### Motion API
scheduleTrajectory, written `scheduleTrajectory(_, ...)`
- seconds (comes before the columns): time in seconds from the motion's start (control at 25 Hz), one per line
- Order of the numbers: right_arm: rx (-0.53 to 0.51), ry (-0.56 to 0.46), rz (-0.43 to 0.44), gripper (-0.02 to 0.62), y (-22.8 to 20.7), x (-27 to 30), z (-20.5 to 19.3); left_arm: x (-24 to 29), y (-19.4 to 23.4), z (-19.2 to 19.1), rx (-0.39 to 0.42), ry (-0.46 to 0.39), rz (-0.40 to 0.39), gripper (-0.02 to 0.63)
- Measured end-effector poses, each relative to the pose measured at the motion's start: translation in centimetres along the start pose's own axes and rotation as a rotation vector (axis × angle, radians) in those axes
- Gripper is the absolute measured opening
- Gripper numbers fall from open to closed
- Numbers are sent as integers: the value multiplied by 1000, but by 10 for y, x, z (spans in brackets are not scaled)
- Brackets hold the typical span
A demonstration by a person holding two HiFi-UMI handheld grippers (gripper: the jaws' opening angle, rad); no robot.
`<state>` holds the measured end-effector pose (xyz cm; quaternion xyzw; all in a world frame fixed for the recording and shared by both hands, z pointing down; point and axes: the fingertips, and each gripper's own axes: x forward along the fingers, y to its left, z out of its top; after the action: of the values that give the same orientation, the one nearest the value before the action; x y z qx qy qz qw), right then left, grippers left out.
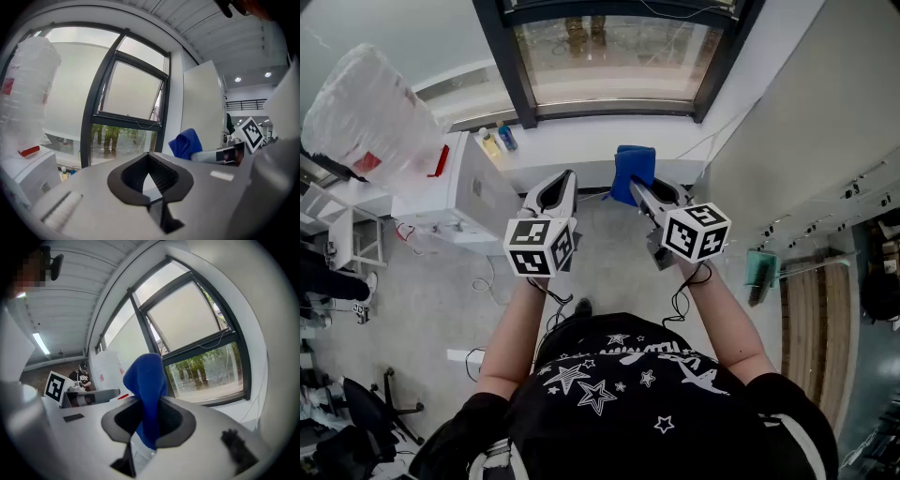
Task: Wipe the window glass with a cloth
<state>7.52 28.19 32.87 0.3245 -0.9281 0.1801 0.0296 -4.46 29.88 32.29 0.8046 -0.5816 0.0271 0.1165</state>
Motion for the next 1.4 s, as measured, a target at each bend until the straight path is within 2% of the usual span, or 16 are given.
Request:
scheduleTrajectory(0.32, -1, 7, -1, 78, 5, 11, -3, -1, 7, 5, -15, -42, -23, 6)
scheduleTrajectory(0.8, -20, 29, -9, 78, 17, 21, -9, -6, 21, 2, -23, -45, -29, 6)
scheduleTrajectory(1.0, -29, -46, 10, 78, 29, 29, -6, -11, 31, -7, -60, -34, -54, 6)
scheduleTrajectory(1.08, -35, -44, 19, 78, 35, 38, -7, -12, 37, -8, -55, -36, -64, 6)
scheduleTrajectory(1.4, -51, -29, -57, 78, 41, 81, -10, -10, 84, -6, -58, -41, -73, 6)
